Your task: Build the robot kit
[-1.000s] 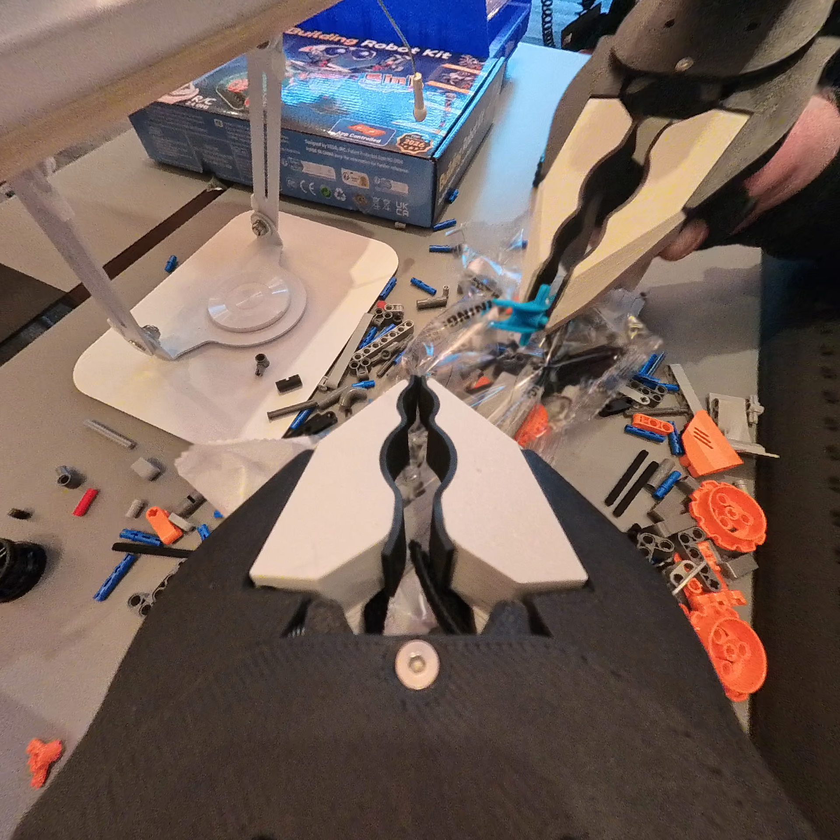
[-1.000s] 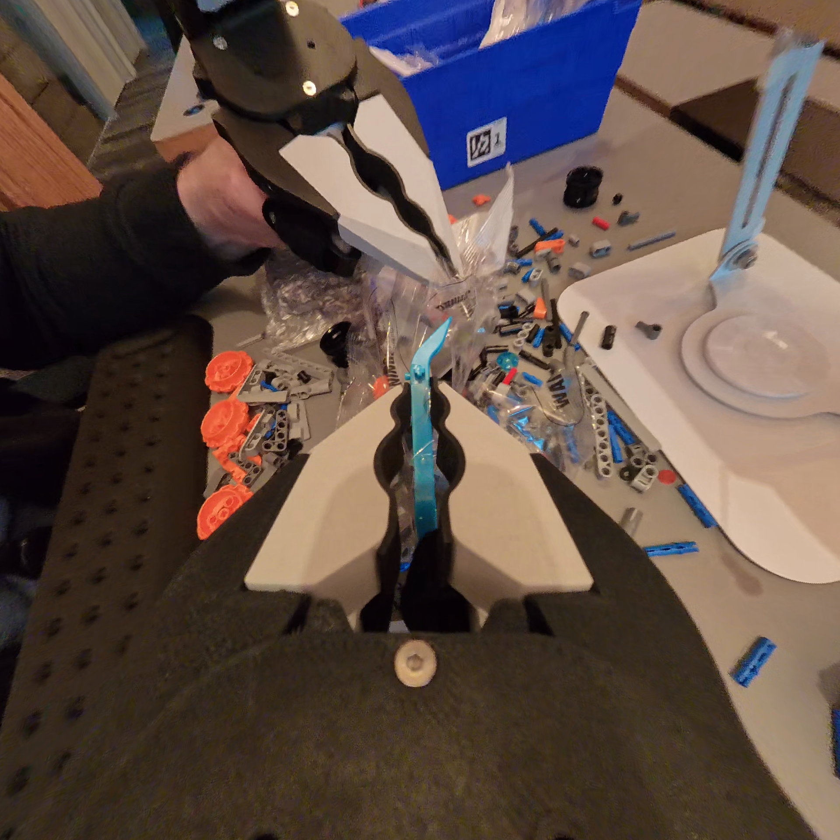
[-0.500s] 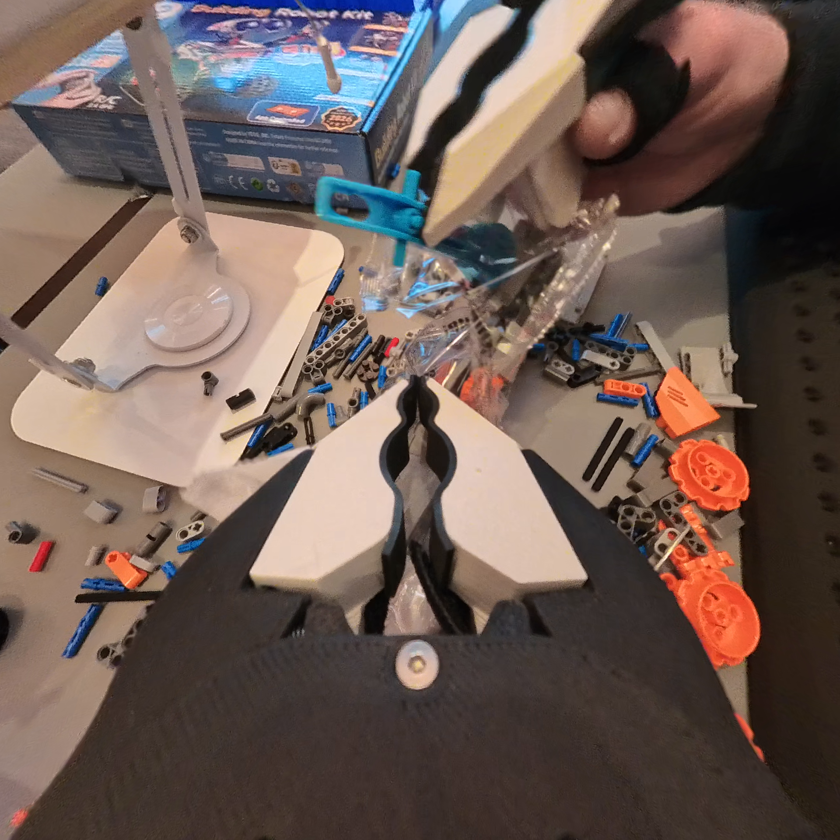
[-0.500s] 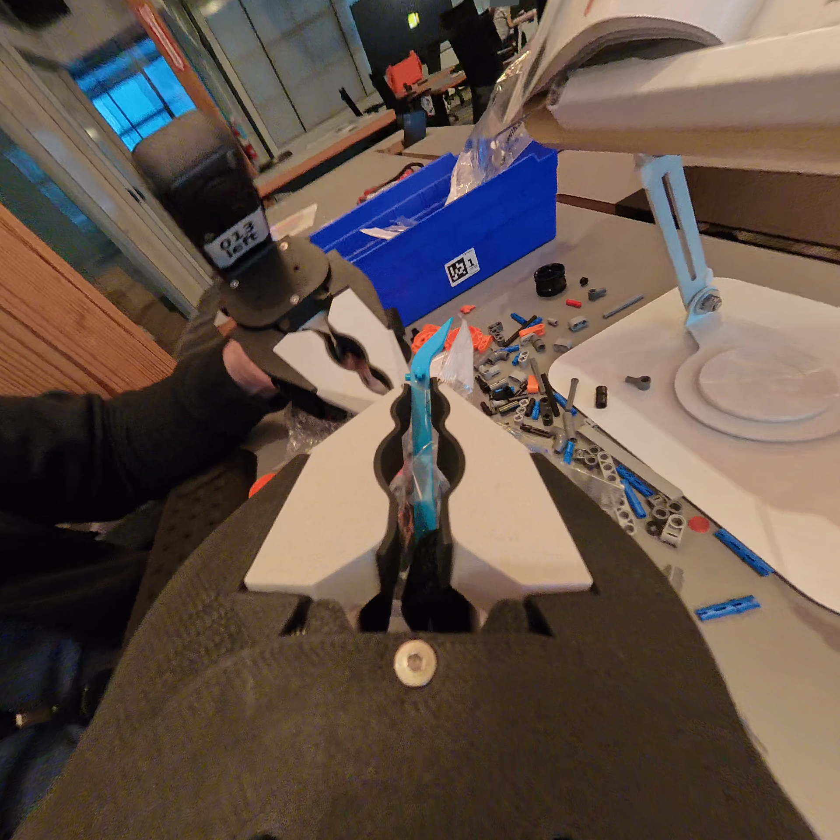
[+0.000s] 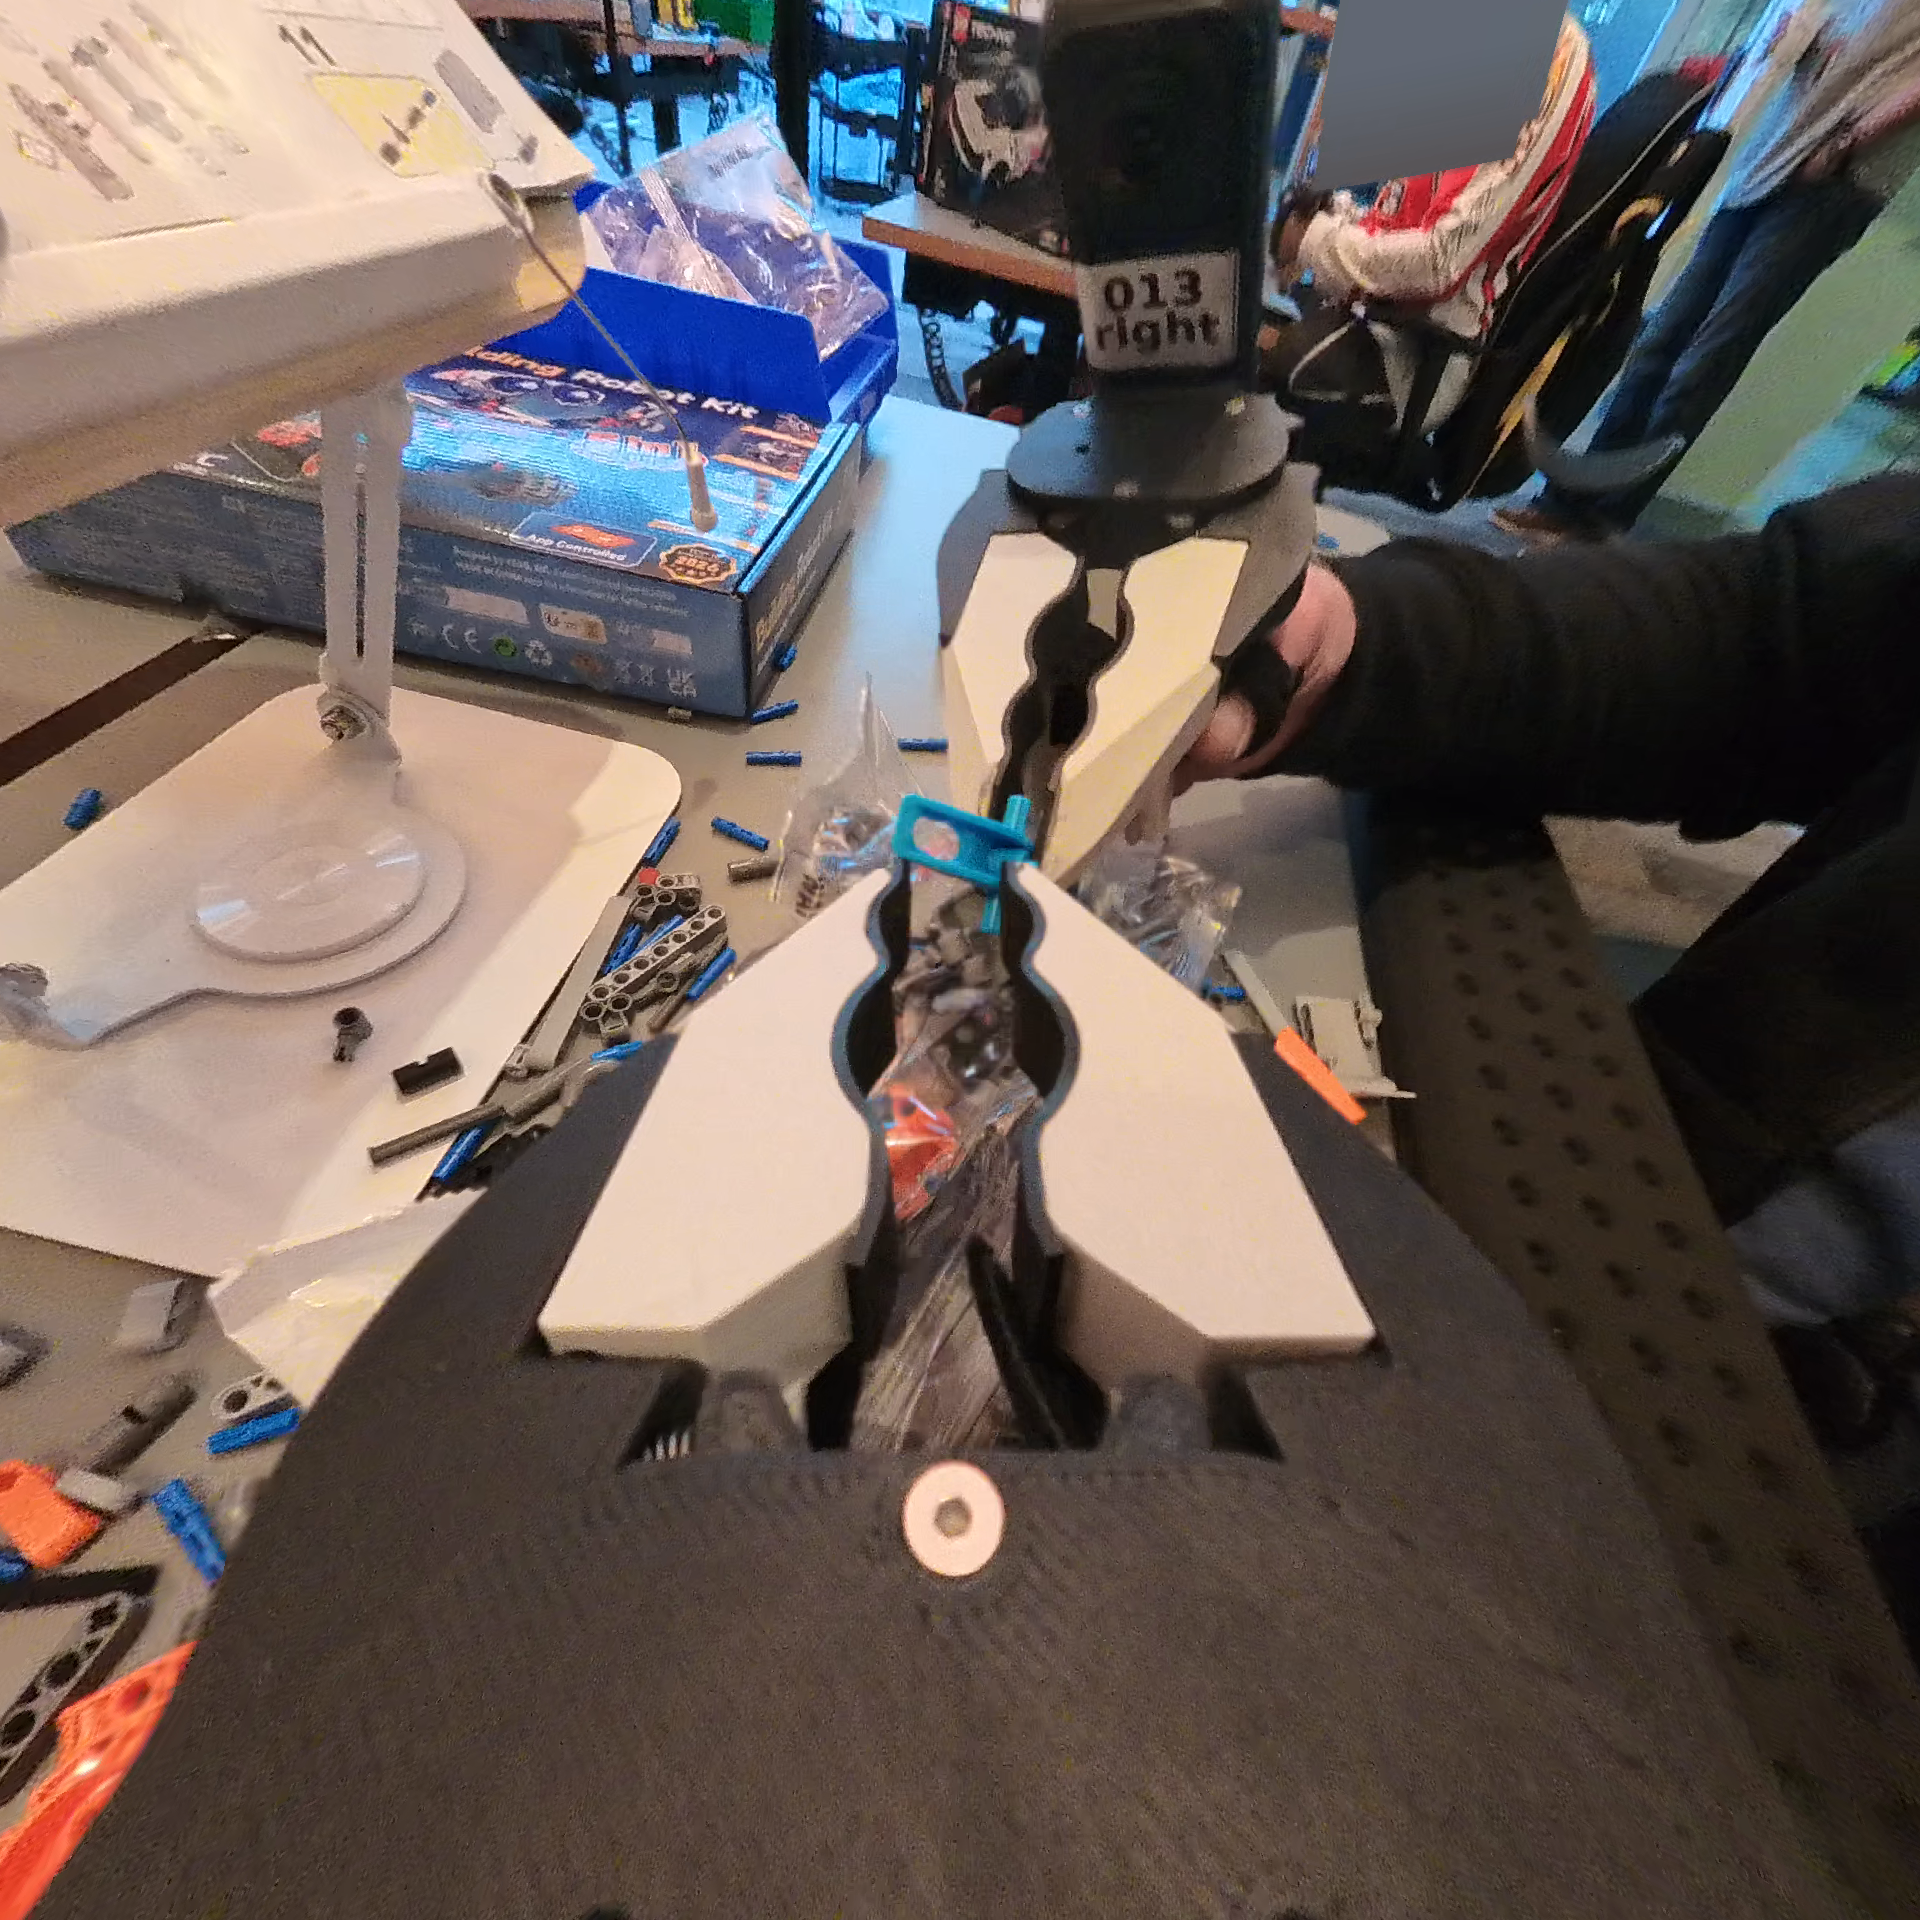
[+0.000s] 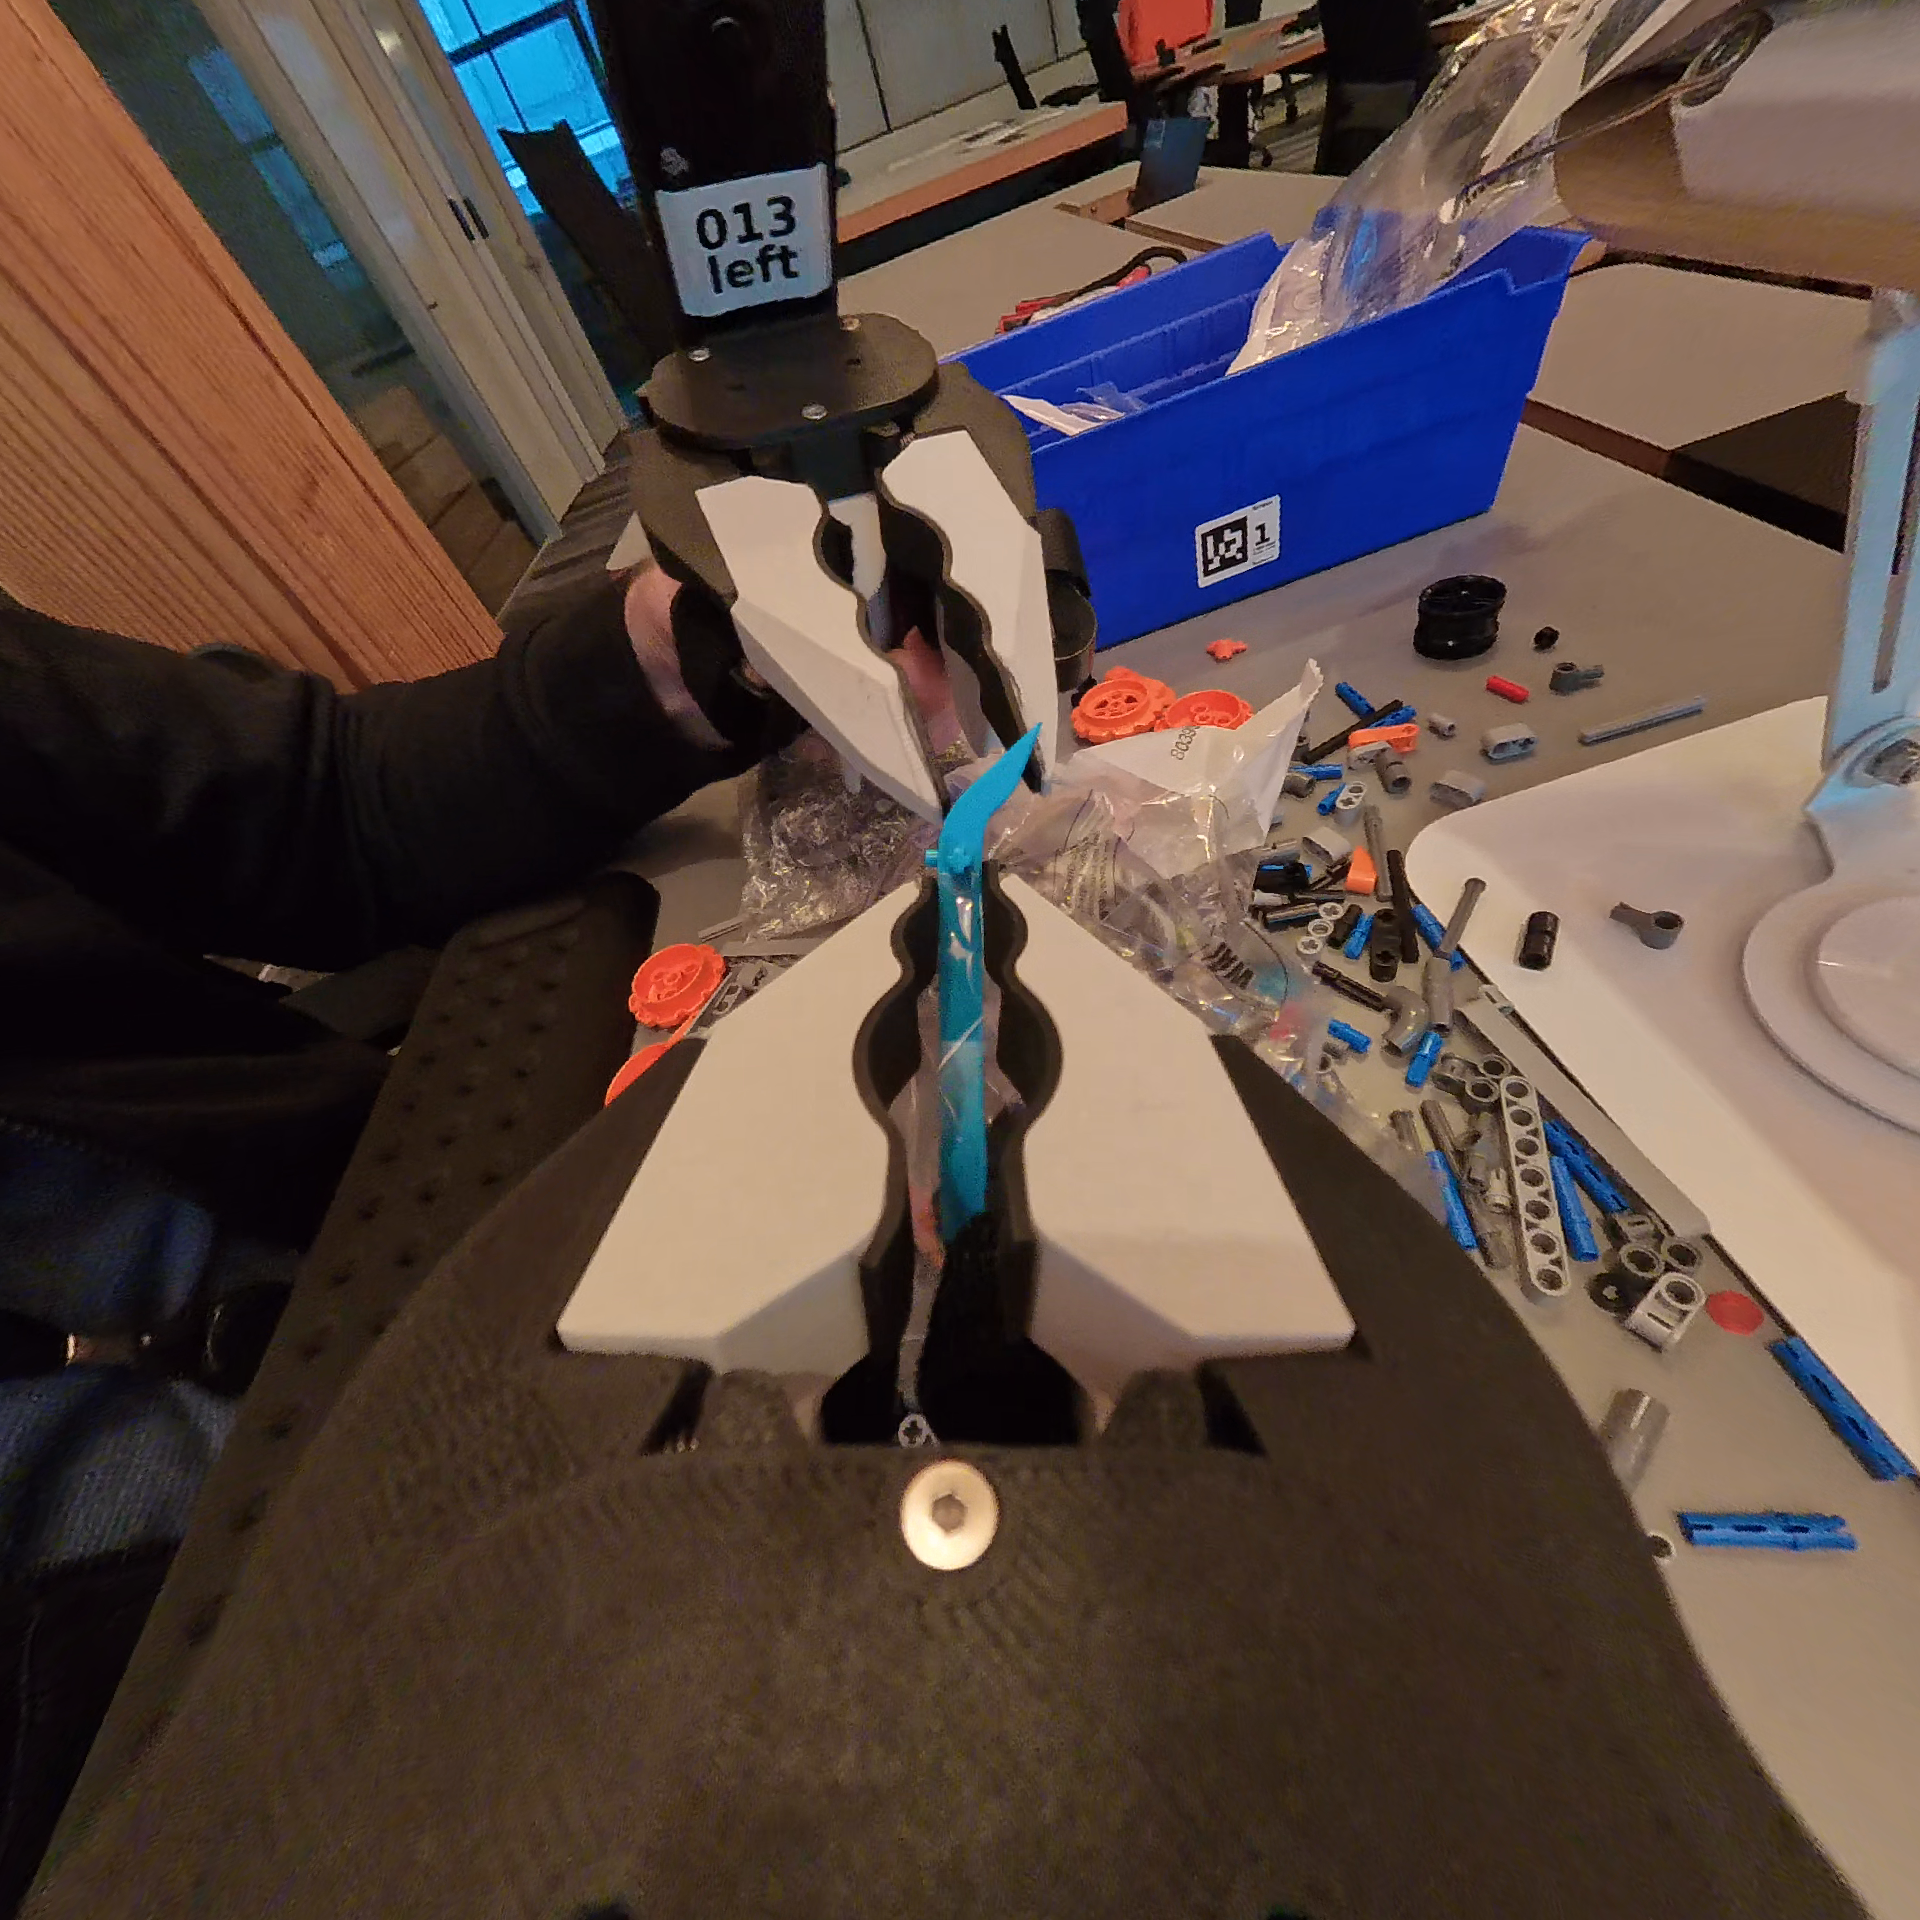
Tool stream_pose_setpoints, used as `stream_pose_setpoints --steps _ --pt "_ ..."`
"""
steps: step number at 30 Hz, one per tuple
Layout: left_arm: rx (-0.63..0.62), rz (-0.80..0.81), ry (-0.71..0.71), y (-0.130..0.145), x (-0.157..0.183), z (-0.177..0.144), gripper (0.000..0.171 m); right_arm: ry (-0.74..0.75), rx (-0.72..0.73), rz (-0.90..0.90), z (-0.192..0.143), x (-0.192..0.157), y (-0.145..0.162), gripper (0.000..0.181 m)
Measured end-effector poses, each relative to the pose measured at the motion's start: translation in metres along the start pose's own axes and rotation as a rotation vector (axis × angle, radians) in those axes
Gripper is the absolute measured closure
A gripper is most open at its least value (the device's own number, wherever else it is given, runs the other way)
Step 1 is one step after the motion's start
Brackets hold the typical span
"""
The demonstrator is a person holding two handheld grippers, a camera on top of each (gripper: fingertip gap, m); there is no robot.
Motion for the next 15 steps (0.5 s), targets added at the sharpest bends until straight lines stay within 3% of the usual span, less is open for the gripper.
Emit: stream_pose_setpoints --steps 8,15 --pt "0.053 -0.137 0.085 -0.0018 -0.0067 -0.0008 0.154 -0.034 -0.006 -0.034 -0.0018 -0.0043 0.0014 0.175" --pt "0.020 -0.094 0.115 -0.0035 0.0016 -0.0014 0.171 -0.046 -0.010 -0.032 0.0000 -0.0039 0.0033 0.173"
Point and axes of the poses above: each gripper's, where its closed fingertips meet, z out along the fingers, y out of its underside, x = y × z across the jaws, the point moved 8 cm from there along -z, back along the fingers, and after that the axes turned 13 degrees about -z, right-handed, at the moved point
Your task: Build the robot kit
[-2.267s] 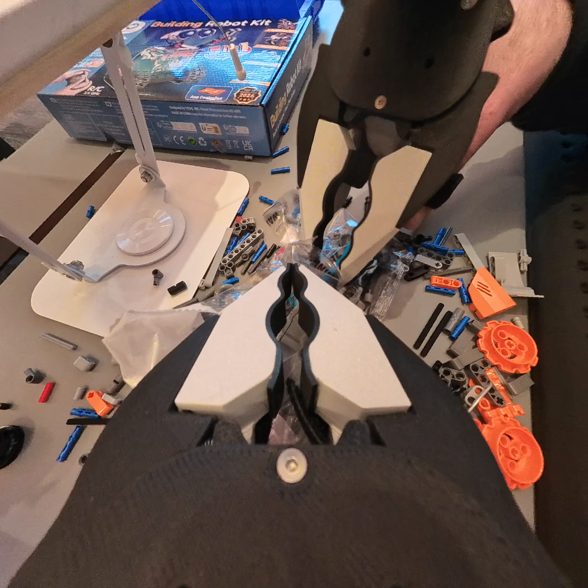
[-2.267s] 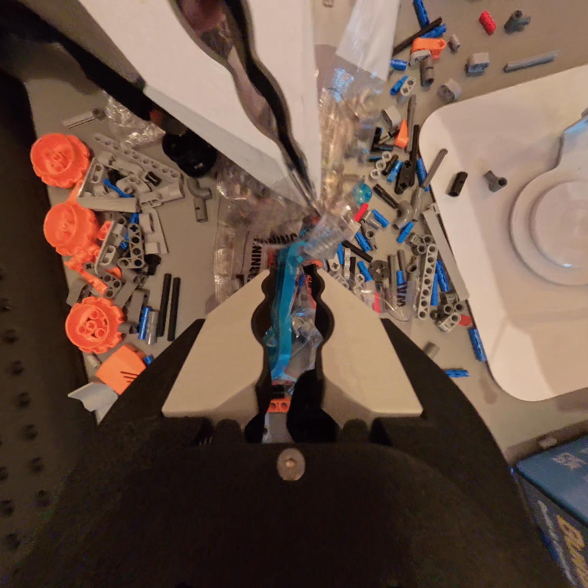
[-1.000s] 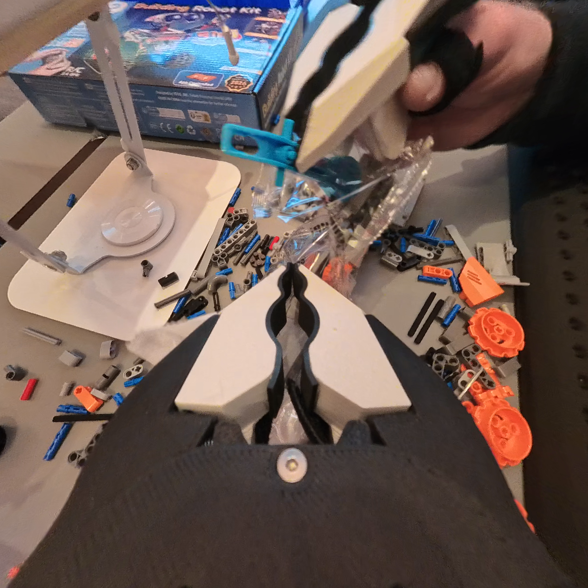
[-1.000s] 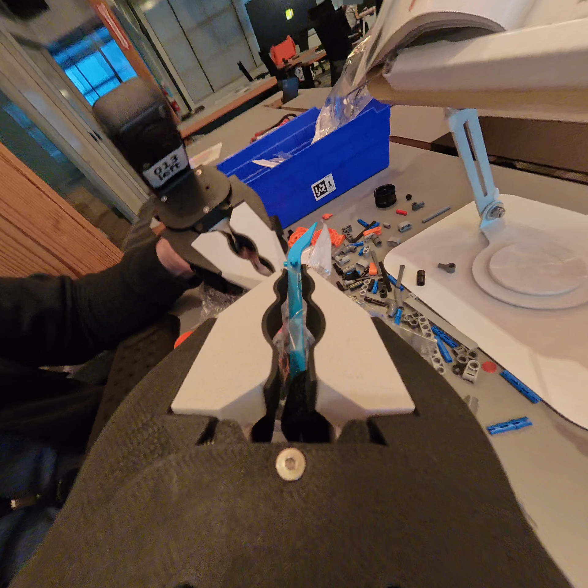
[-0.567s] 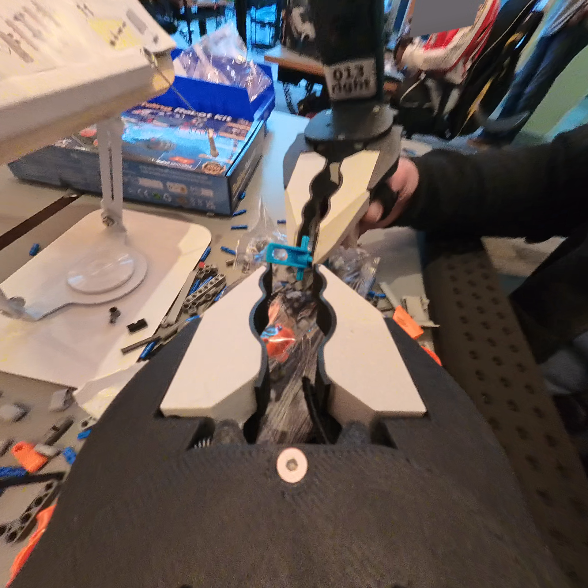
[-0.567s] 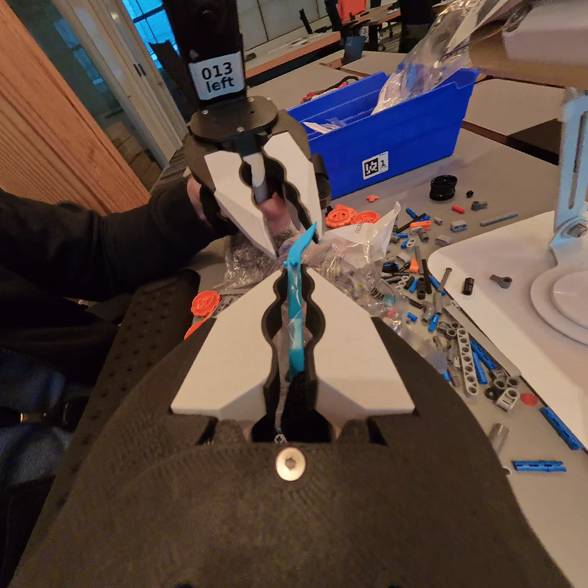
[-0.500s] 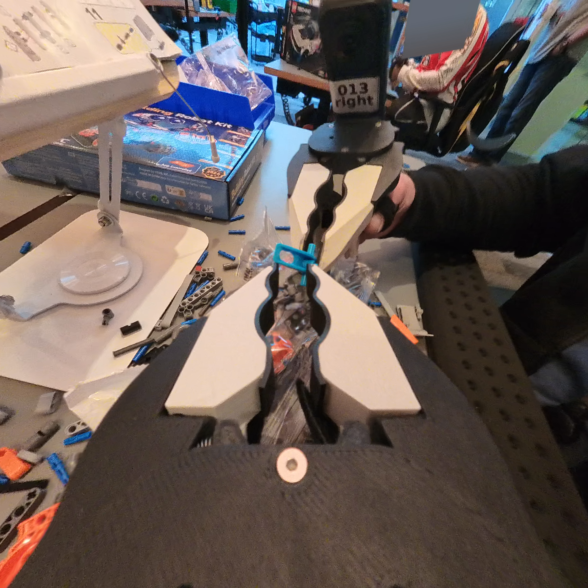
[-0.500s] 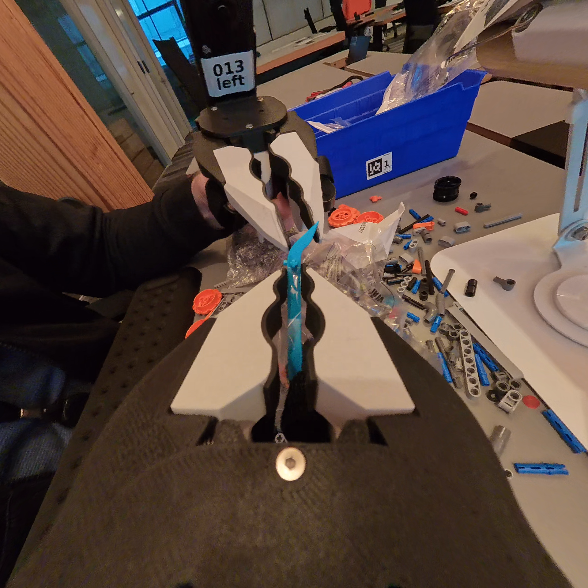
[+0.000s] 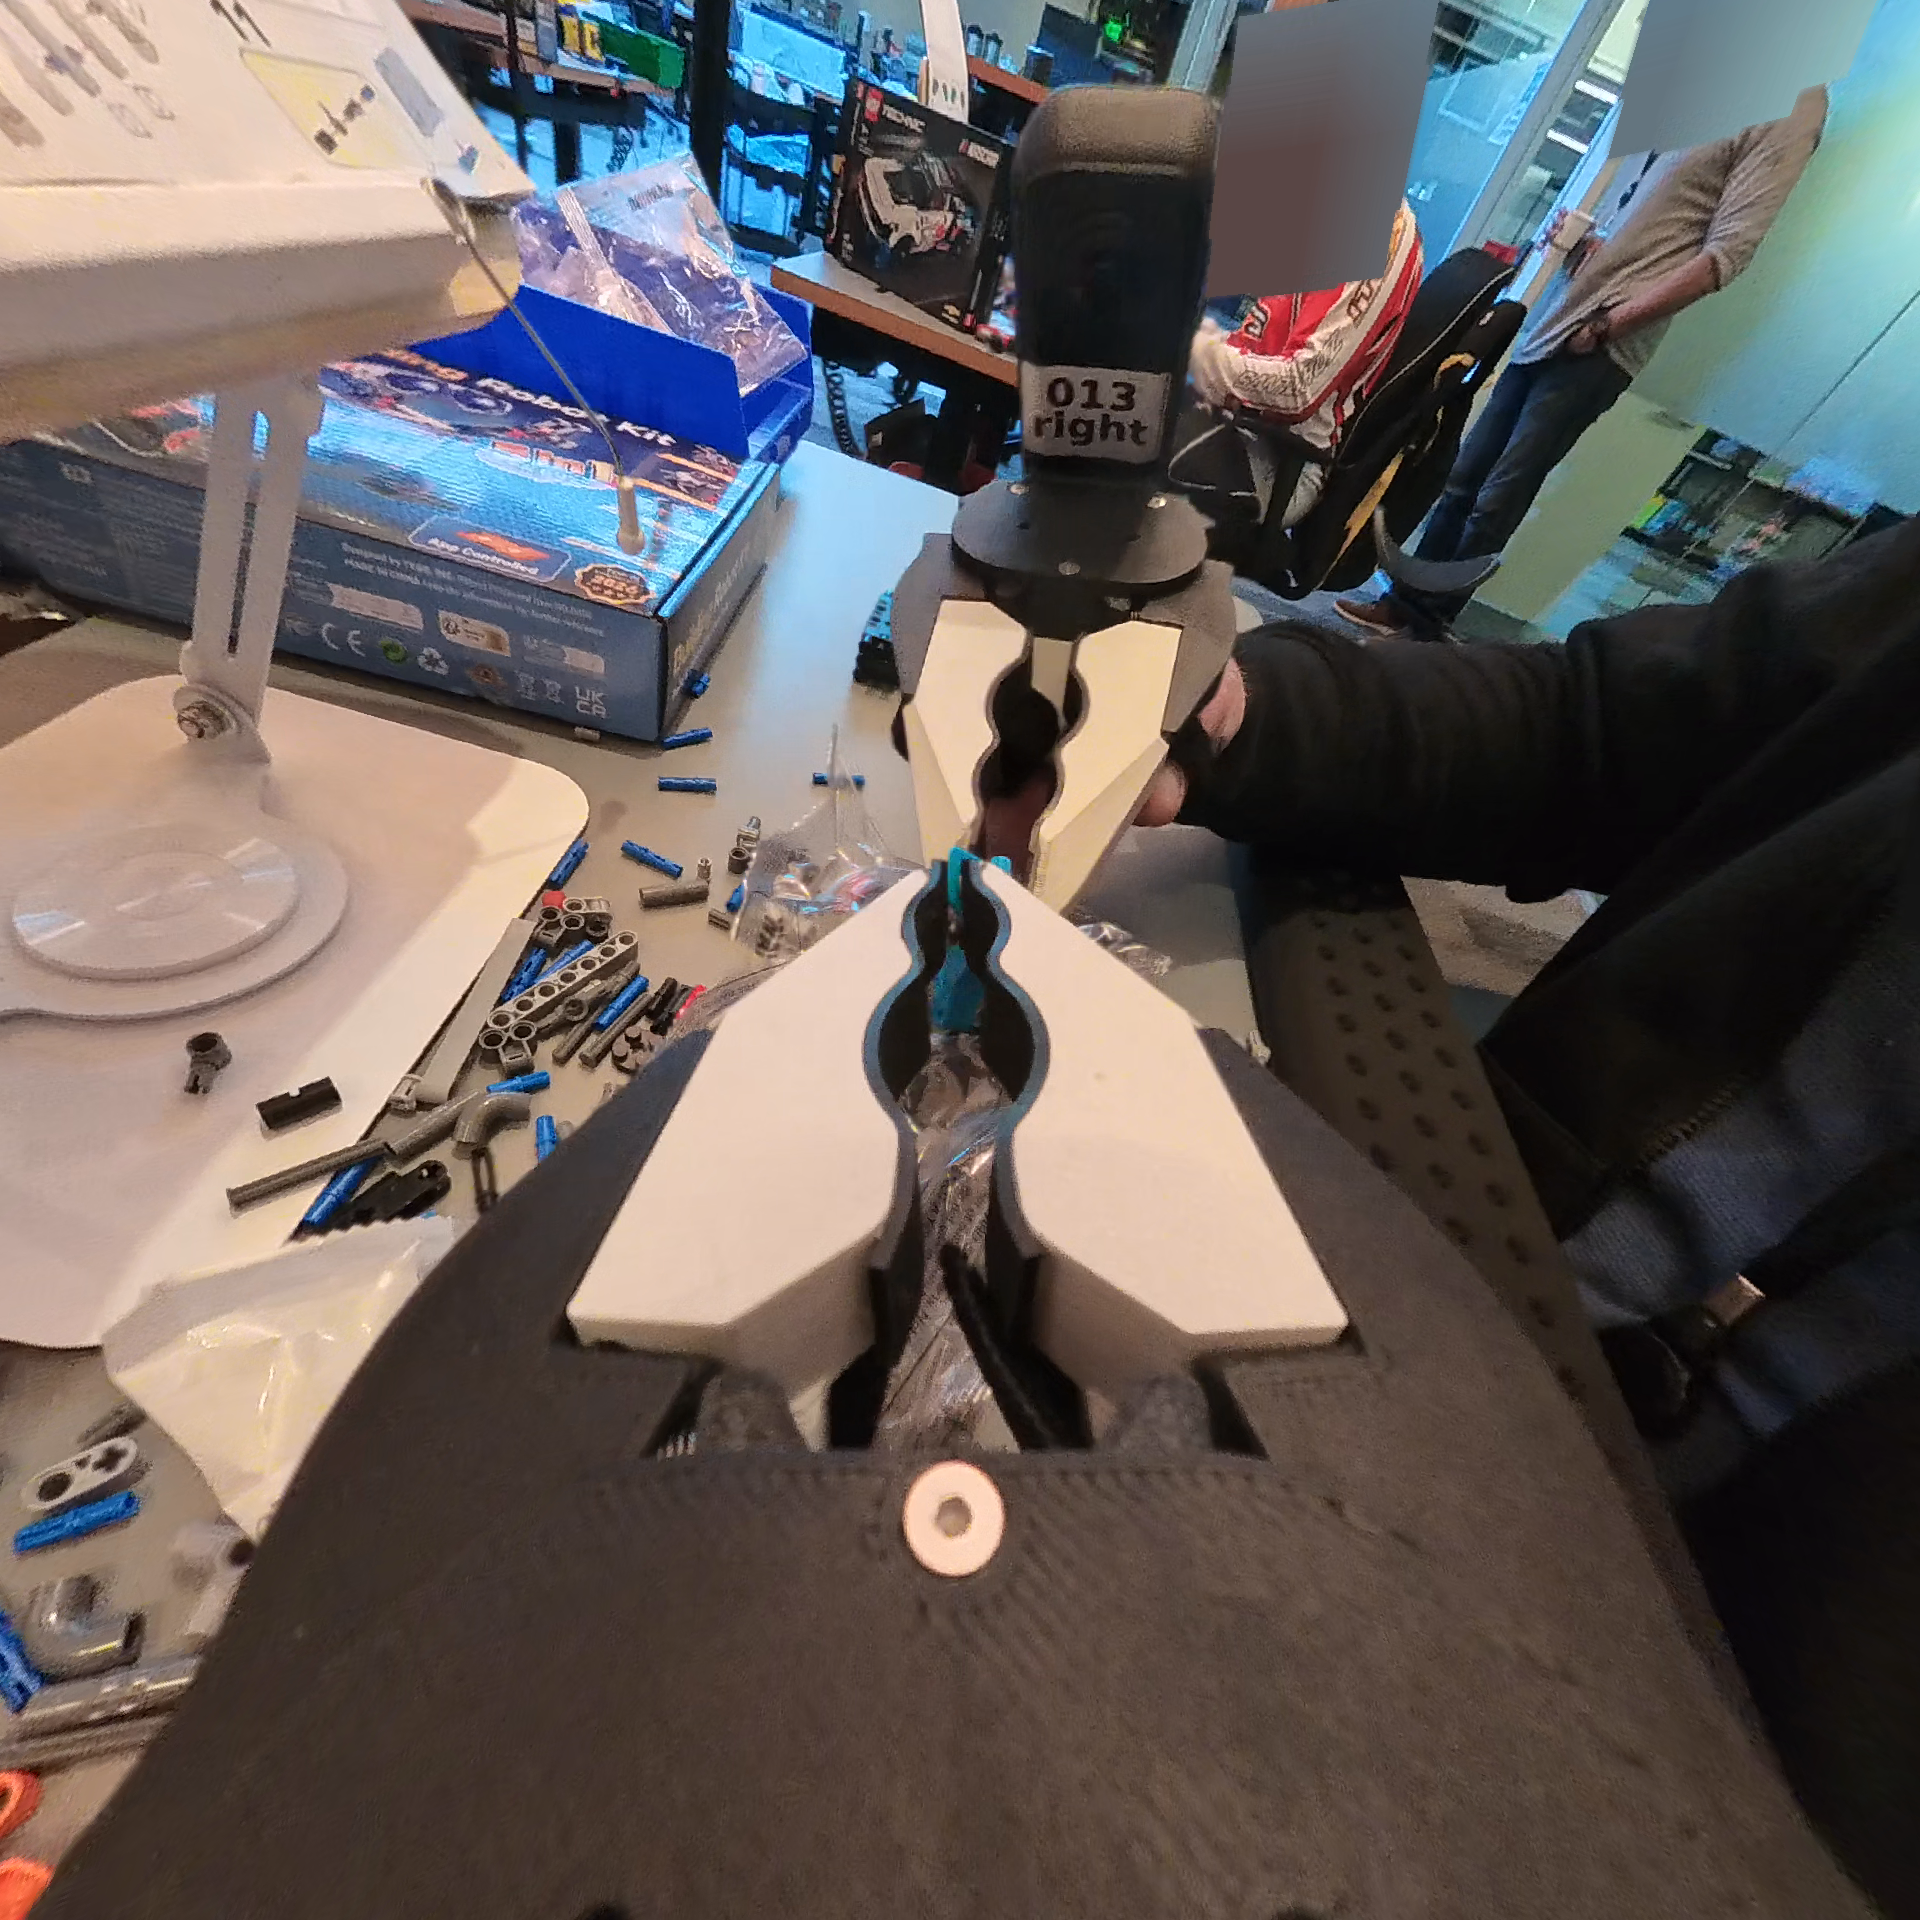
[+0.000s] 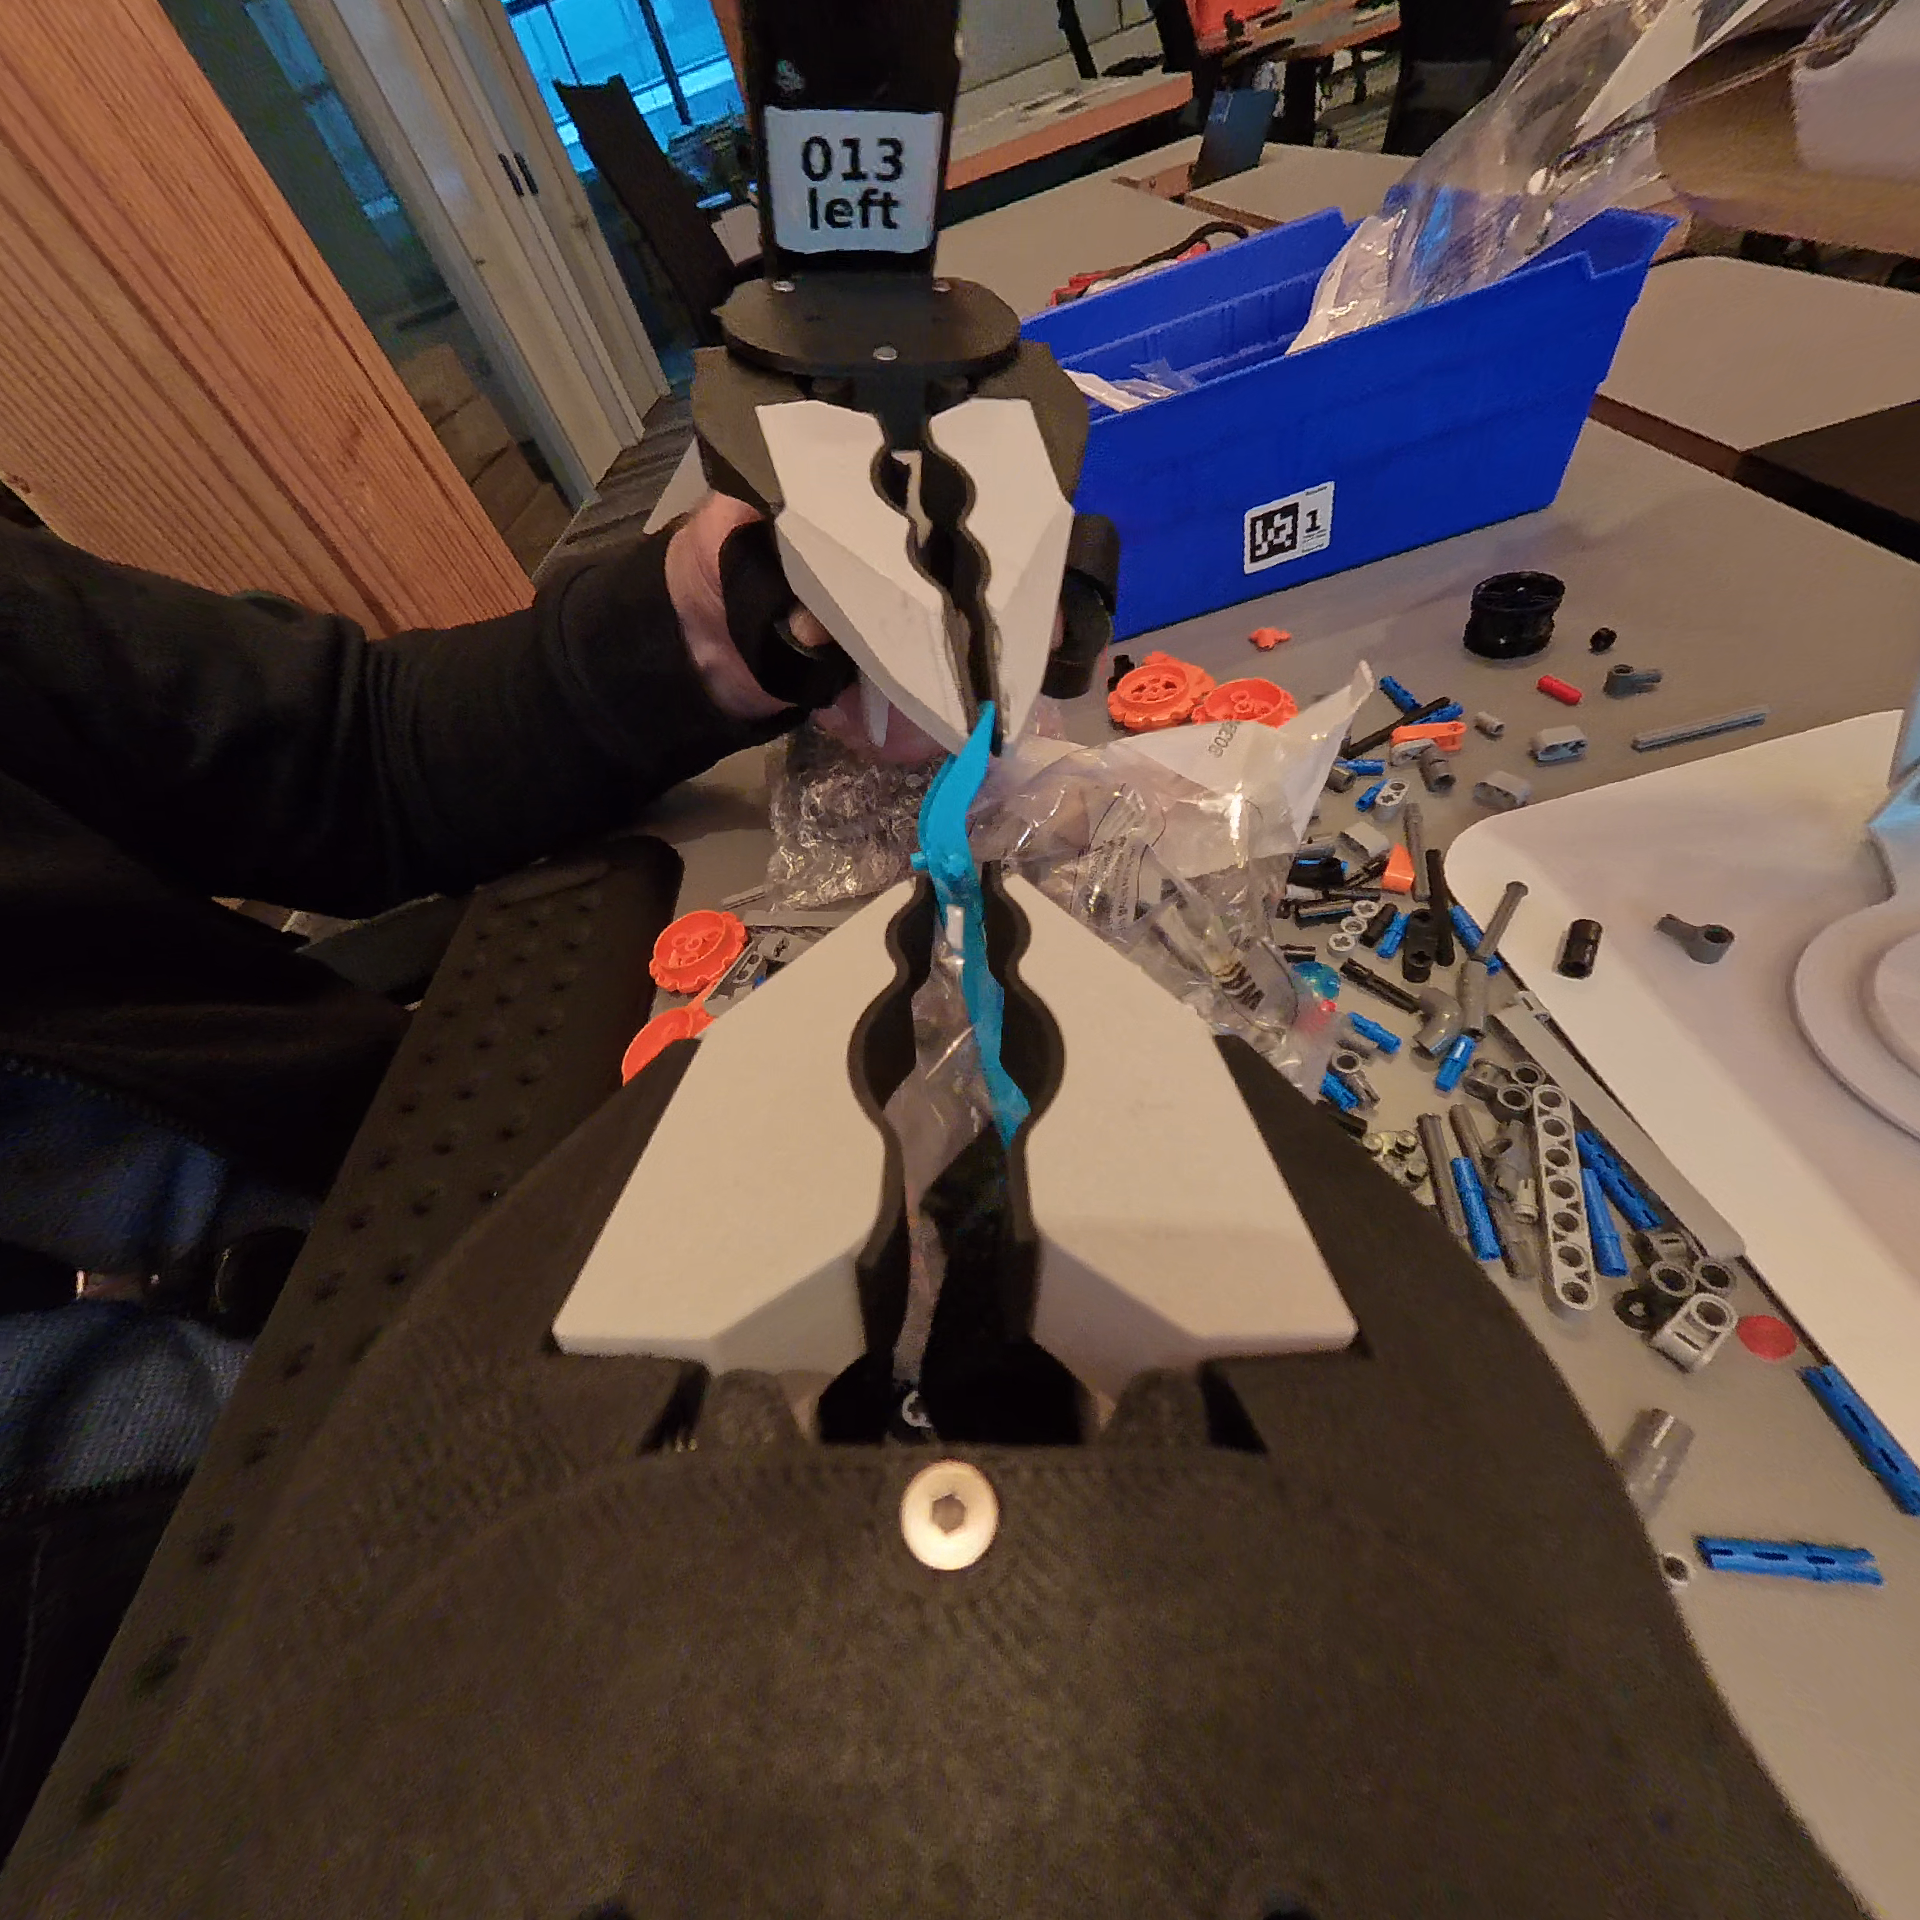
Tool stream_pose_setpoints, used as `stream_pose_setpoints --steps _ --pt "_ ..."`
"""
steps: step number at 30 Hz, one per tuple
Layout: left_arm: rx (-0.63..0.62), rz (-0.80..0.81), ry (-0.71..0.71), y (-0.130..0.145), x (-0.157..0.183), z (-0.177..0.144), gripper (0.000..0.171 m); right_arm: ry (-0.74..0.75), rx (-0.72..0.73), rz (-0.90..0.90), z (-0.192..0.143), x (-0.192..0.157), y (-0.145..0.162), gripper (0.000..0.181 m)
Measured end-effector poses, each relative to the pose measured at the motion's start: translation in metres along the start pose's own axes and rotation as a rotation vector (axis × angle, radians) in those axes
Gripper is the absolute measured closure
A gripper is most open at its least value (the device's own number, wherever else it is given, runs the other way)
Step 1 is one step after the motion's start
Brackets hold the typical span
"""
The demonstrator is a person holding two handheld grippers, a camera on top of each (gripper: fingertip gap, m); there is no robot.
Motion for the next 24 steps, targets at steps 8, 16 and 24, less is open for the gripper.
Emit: stream_pose_setpoints --steps 8,16,24 --pt "0.063 0.092 -0.021 -0.019 0.019 -0.017 0.171 0.053 -0.108 -0.015 0.001 0.005 0.009 0.155" --pt "0.107 0.148 -0.036 -0.043 0.047 -0.039 0.171 0.081 -0.193 -0.065 -0.003 0.006 0.011 0.146" --pt "0.019 0.187 0.032 -0.050 0.077 -0.001 0.171 0.148 -0.084 -0.347 -0.033 -0.035 -0.045 0.152"
Point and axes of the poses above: each gripper's, where its closed fingertips meet, z out along the fingers, y out of its underside, x = y × z across the jaws, the point moved 8 cm from there along -z, back along the fingers, and after that the axes turned 13 degrees about -z, right-handed, at the moved point
